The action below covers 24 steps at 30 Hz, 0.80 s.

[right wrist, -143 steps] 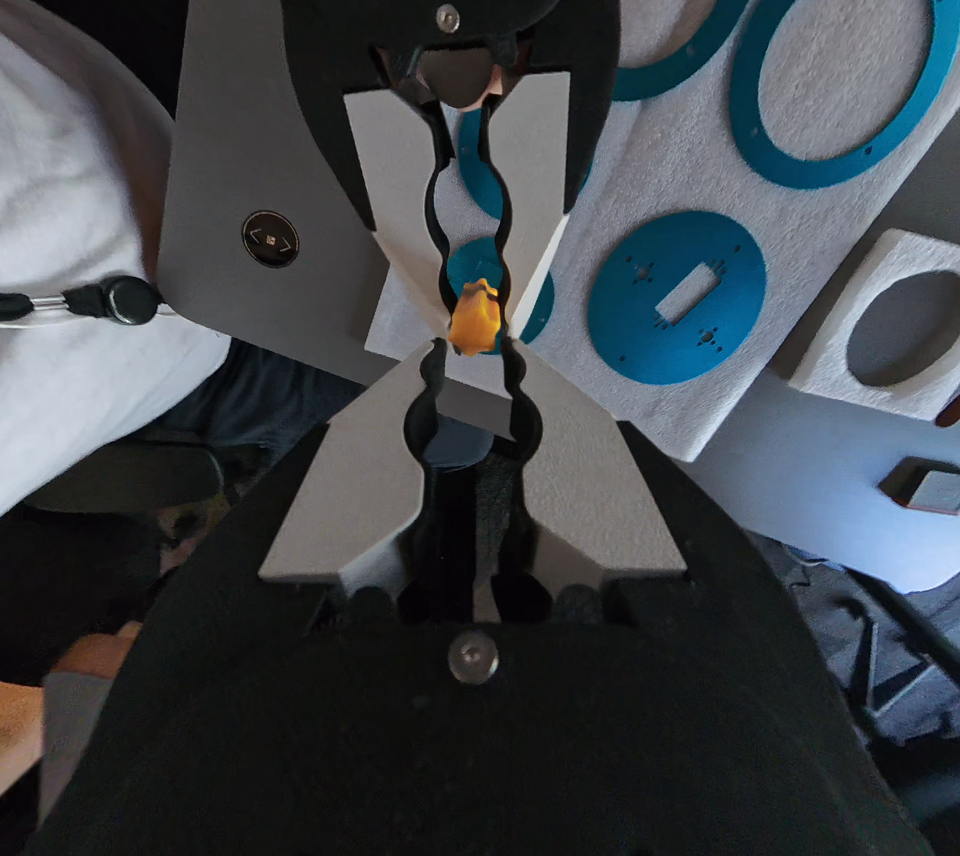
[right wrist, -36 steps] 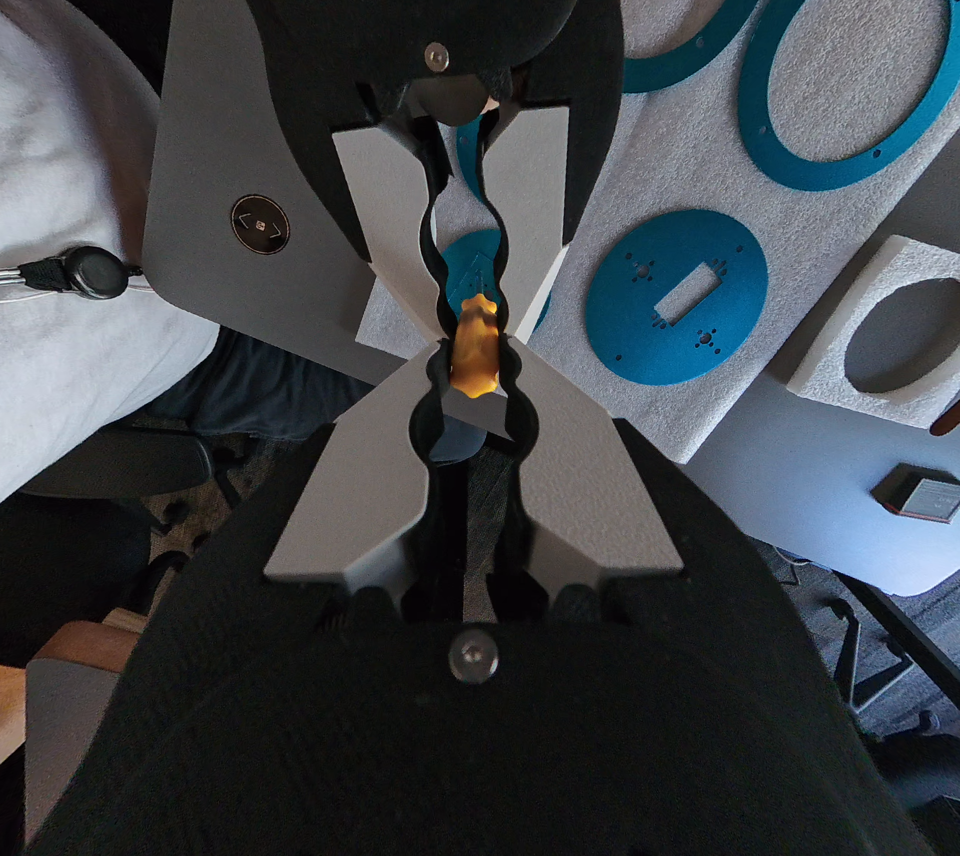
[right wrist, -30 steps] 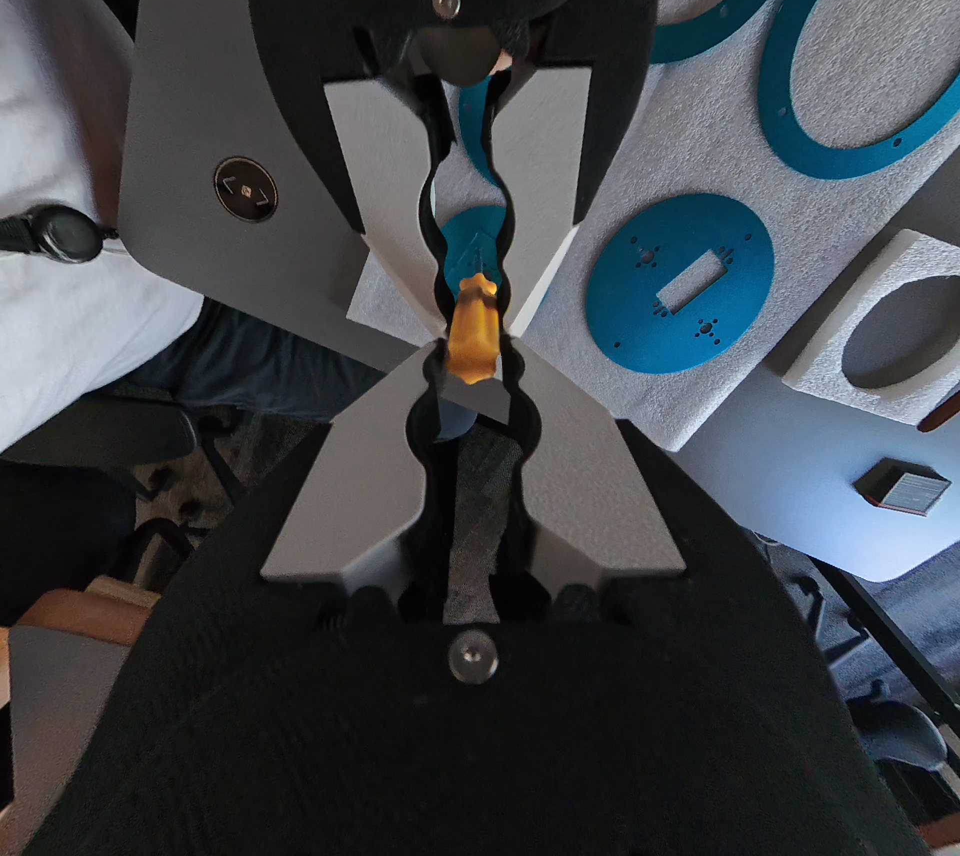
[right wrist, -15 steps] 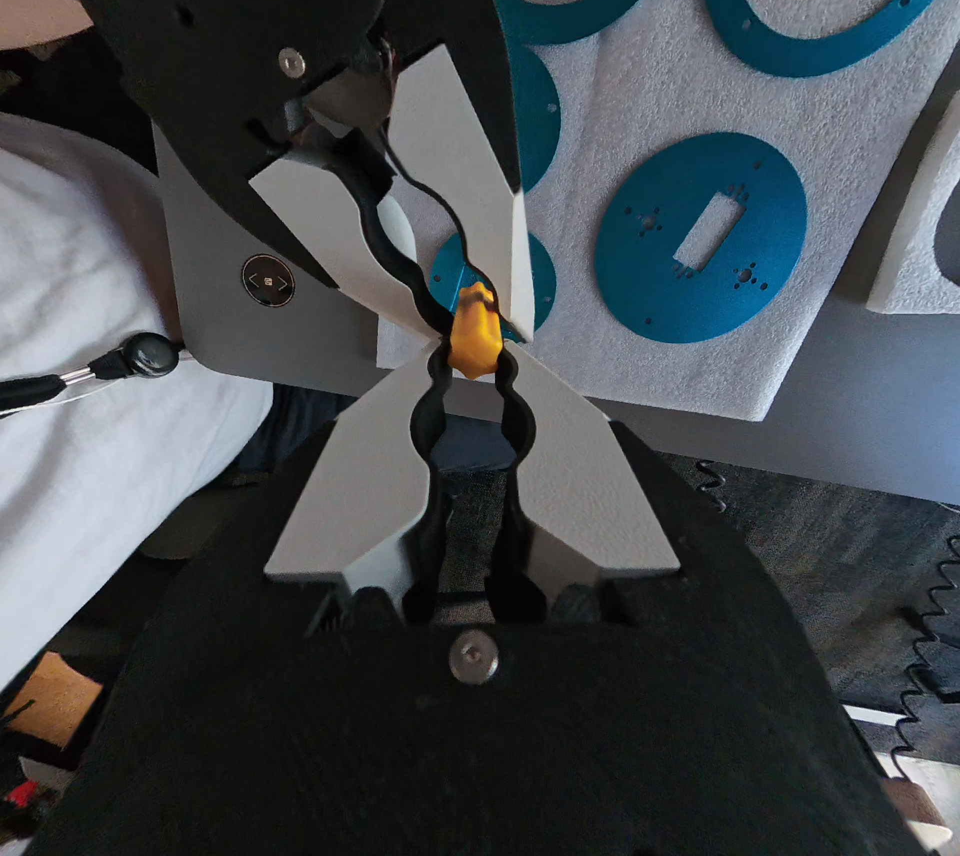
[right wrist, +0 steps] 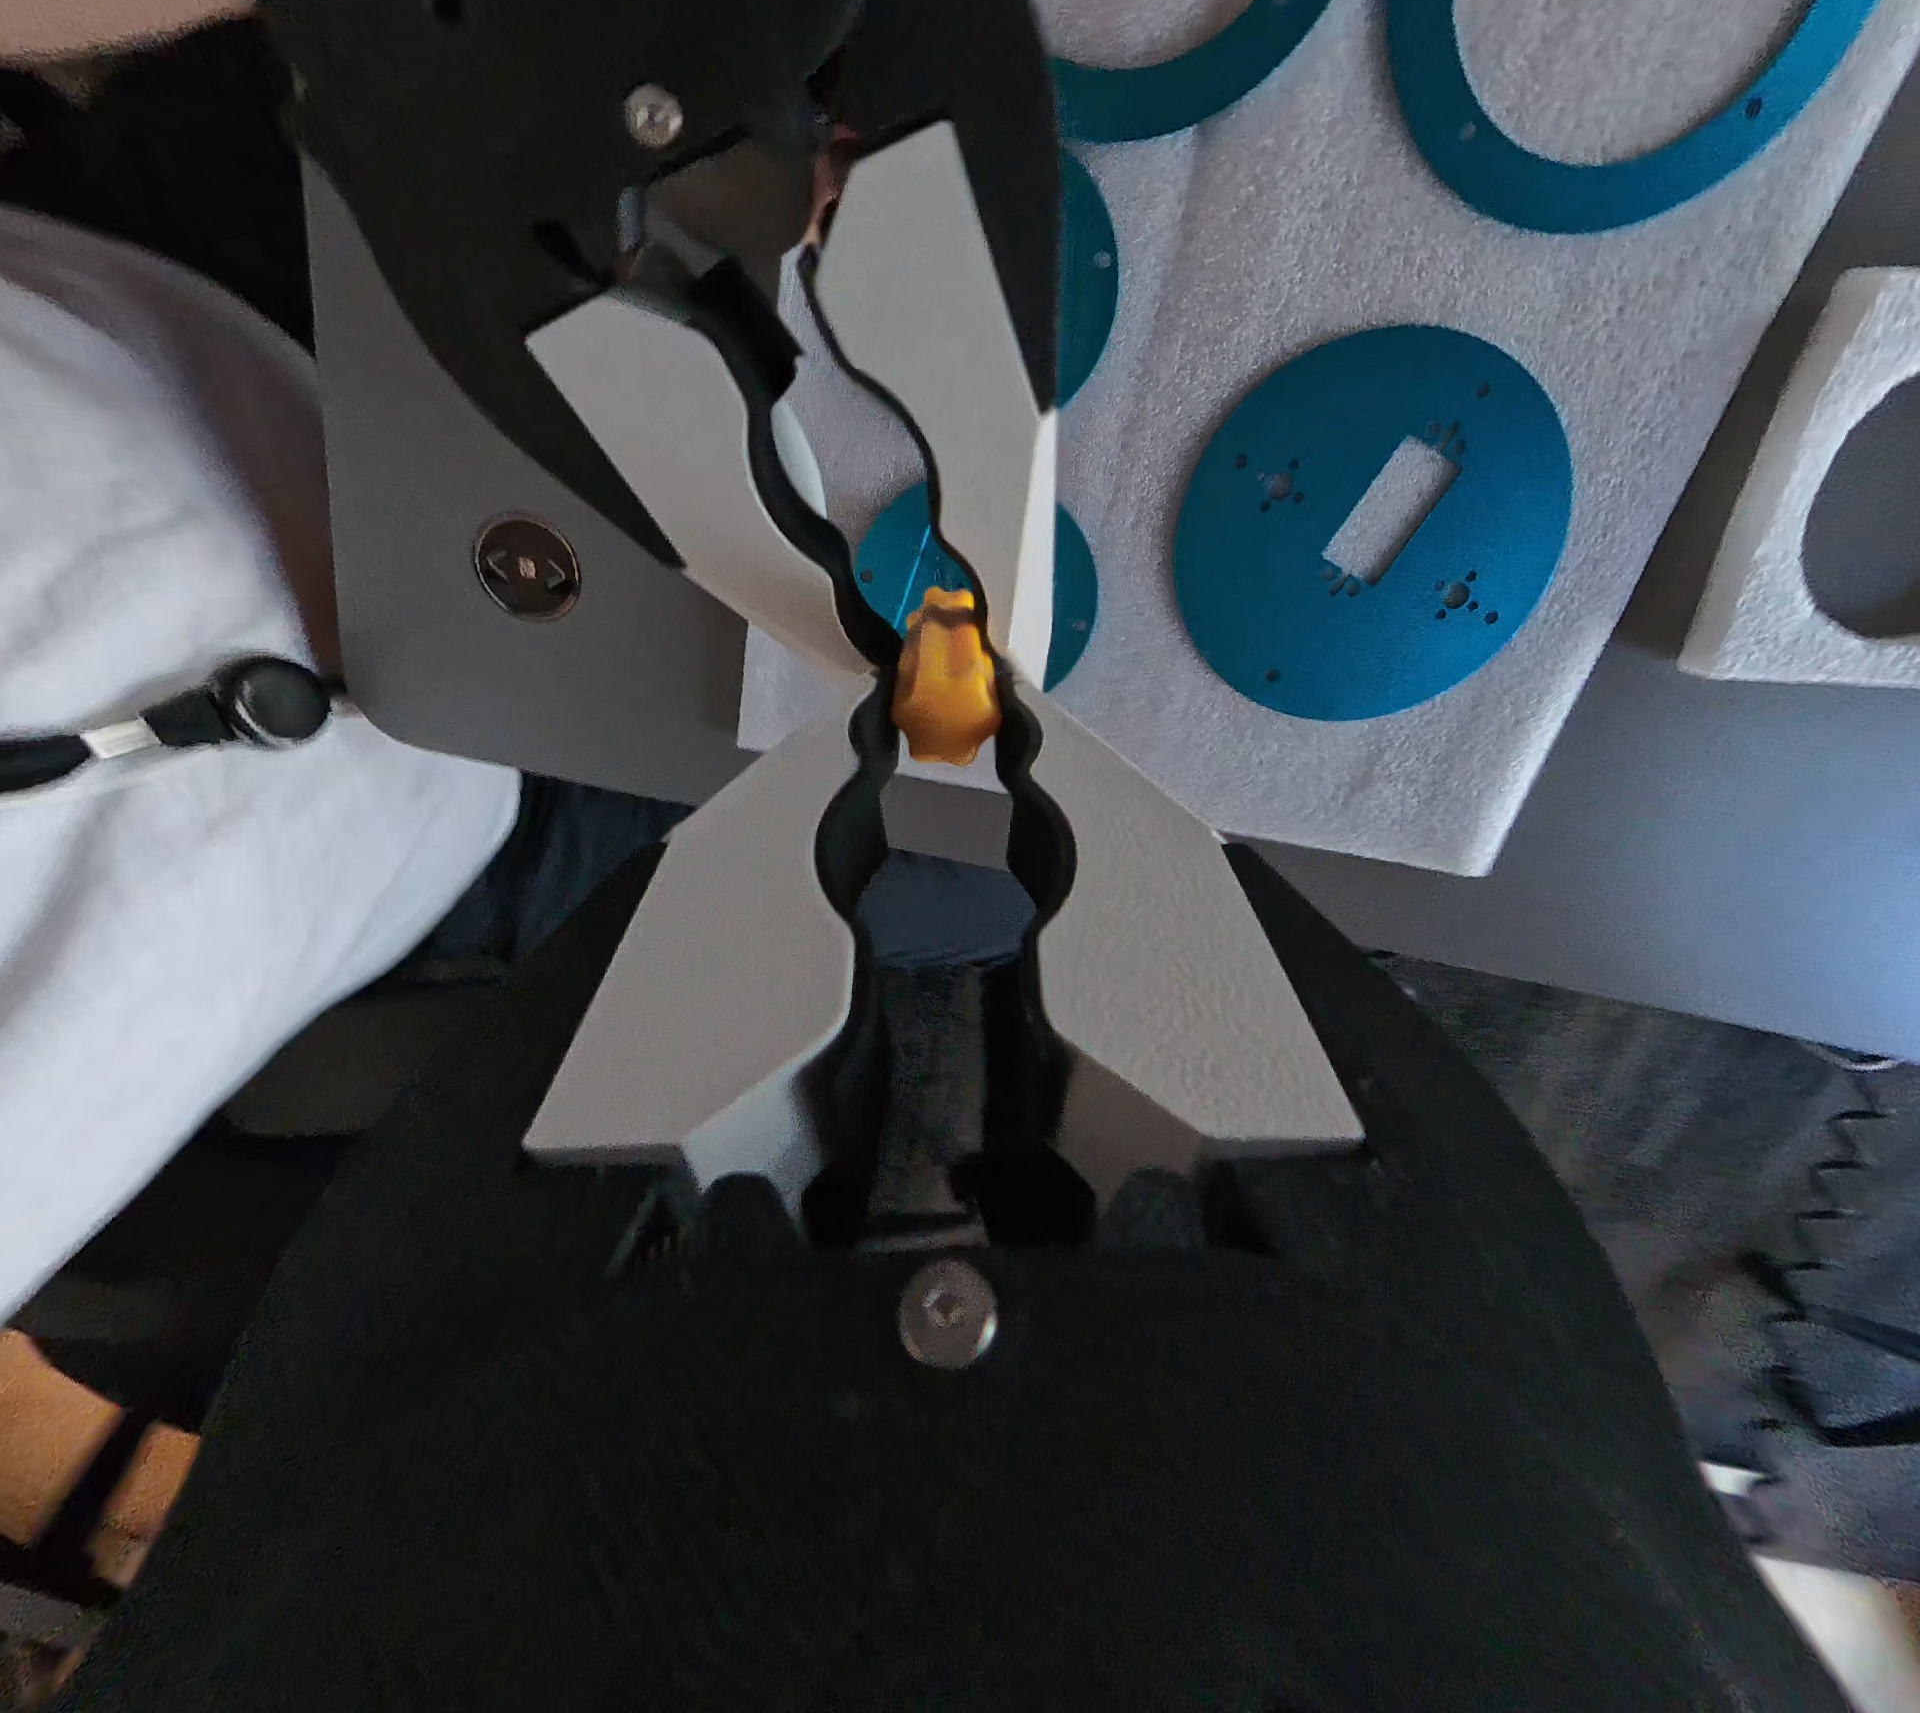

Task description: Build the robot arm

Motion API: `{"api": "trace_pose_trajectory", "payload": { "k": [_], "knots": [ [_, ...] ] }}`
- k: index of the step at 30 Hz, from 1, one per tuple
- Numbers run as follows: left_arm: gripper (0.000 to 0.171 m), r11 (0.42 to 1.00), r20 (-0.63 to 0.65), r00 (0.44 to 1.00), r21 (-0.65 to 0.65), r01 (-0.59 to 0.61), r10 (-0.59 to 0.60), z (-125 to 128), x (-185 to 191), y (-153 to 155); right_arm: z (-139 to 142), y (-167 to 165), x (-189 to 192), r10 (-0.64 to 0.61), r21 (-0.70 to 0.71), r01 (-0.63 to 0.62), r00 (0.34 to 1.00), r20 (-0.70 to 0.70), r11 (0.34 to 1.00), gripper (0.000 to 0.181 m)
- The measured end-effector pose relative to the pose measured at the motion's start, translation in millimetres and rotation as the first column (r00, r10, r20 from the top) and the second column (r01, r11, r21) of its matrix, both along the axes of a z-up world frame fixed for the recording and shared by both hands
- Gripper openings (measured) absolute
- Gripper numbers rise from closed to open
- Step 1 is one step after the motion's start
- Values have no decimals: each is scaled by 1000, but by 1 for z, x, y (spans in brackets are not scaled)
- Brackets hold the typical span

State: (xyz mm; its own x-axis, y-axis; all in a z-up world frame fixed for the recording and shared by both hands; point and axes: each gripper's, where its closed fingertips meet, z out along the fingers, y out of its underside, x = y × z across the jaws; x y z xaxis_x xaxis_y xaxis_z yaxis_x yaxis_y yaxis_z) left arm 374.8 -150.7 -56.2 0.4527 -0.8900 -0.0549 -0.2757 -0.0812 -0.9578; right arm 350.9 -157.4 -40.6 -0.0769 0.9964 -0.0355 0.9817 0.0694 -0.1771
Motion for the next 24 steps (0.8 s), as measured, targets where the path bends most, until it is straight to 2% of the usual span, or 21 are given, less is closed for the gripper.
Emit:
{"api": "trace_pose_trajectory", "payload": {
  "k": [2,4,8,10,12,15,18,20,24],
  "knots": [
    [18,999,-16,999,28,-40,41,-1,-3,3,0,2,-5,-106,-38,104,993,-45,994,18],
    [17,999,-9,999,17,-33,33,-1,-4,2,-1,0,-7,-105,-48,102,992,-71,994,18],
    [16,1000,13,1000,8,12,-12,-1,-2,-4,-3,-4,-6,58,-12,-59,995,-76,998,25],
    [16,1000,2,1000,16,21,-21,-1,0,-5,-3,-5,-4,152,9,-151,987,-59,988,21],
    [16,1000,2,1000,9,22,-22,-1,1,-2,-3,-3,-1,179,30,-178,983,-33,984,16],
    [18,1000,1,1000,-20,10,-10,-1,0,1,-3,1,-2,46,-11,-46,999,-16,999,16],
    [19,999,-40,999,14,-29,30,-2,-2,5,-4,4,-3,-115,-49,114,993,-32,992,16],
    [19,1000,-47,999,7,-2,2,-3,-2,3,-4,2,-3,-129,-56,126,991,-37,990,17],
    [19,999,-44,998,-2,43,-43,-3,0,0,-3,3,-5,67,24,-66,997,-50,998,24]
  ]
}}
